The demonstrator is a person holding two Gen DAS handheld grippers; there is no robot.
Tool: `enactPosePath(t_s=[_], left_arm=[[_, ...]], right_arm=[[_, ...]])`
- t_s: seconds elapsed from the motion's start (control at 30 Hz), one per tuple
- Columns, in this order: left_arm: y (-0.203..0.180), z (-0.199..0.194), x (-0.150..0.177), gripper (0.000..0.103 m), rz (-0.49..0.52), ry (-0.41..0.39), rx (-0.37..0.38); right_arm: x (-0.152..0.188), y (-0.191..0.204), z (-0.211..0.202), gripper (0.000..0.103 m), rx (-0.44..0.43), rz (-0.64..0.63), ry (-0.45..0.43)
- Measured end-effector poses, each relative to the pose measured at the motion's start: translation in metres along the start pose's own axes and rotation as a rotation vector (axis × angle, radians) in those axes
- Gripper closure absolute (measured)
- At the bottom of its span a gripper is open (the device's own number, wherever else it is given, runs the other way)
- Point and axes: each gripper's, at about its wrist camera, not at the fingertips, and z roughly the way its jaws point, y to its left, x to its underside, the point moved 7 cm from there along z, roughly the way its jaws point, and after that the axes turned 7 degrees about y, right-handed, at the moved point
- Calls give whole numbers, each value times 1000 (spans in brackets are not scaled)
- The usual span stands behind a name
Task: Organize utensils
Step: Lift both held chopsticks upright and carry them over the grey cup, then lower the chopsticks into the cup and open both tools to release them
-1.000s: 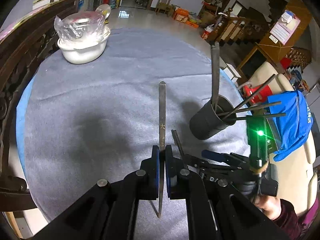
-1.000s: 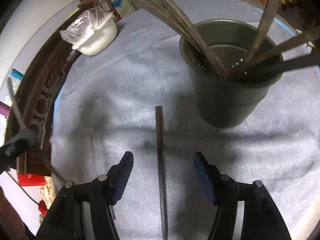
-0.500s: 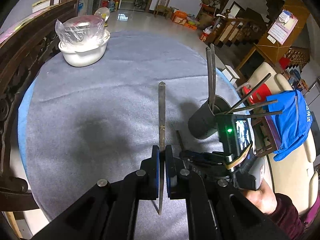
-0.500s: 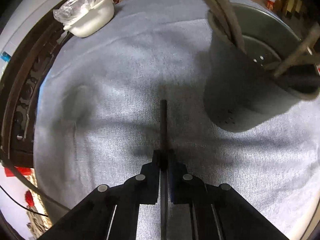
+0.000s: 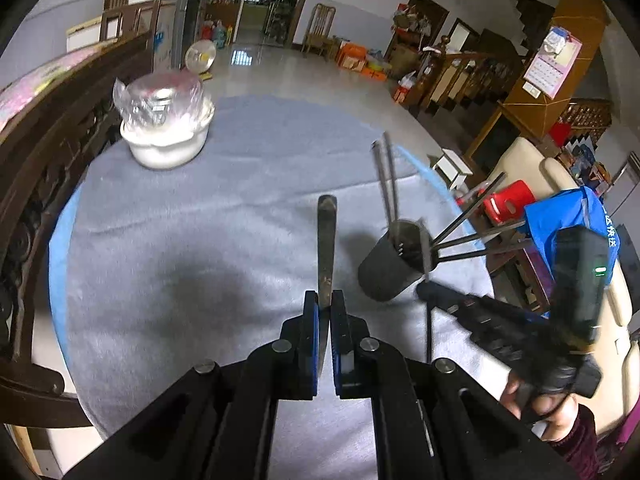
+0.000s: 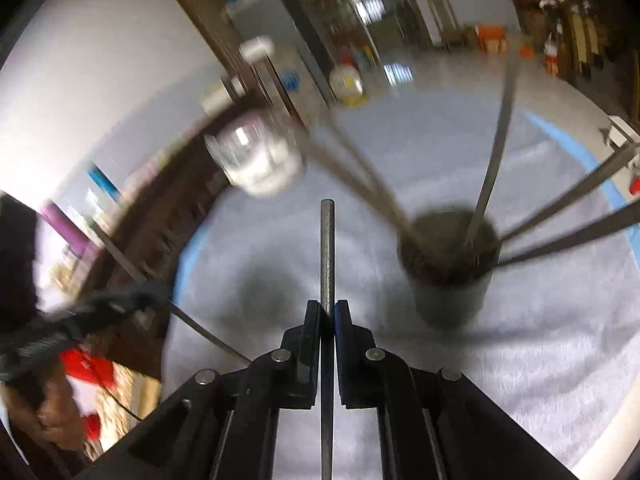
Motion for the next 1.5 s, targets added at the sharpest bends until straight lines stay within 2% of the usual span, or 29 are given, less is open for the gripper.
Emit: enactPosePath(t_s=[0.17, 0.23, 0.3, 0.43, 0.63, 0.8, 1.07, 1.3, 1.5], left_arm=[[-21, -12, -13, 98, 50, -35, -11], [-30, -15, -18, 98, 66, -44, -11], [-41, -18, -27, 98, 85, -54, -6], [-58, -24, -42, 98, 114, -74, -5], [-86, -31, -69, 98, 158, -115, 7], [-102, -29, -89, 97, 163, -154, 34], [-106, 4, -106, 97, 140, -181, 15], [-109, 34, -90, 97, 141, -114, 16], [-102, 36, -74, 97, 131, -74, -9]], right_arm=[[-32, -5, -73, 95, -30, -14, -331], [-43, -4, -101, 95, 4, -35, -474], [-52, -7, -117, 95, 45, -43, -568], [-66, -15, -131, 95, 113, -18, -708], [-85, -15, -139, 95, 242, -7, -856], [-99, 3, -126, 95, 339, -63, -914], [-101, -3, -94, 95, 388, -78, -882], [-83, -26, -81, 95, 393, -64, -825], [-72, -29, -69, 95, 379, -93, -737]])
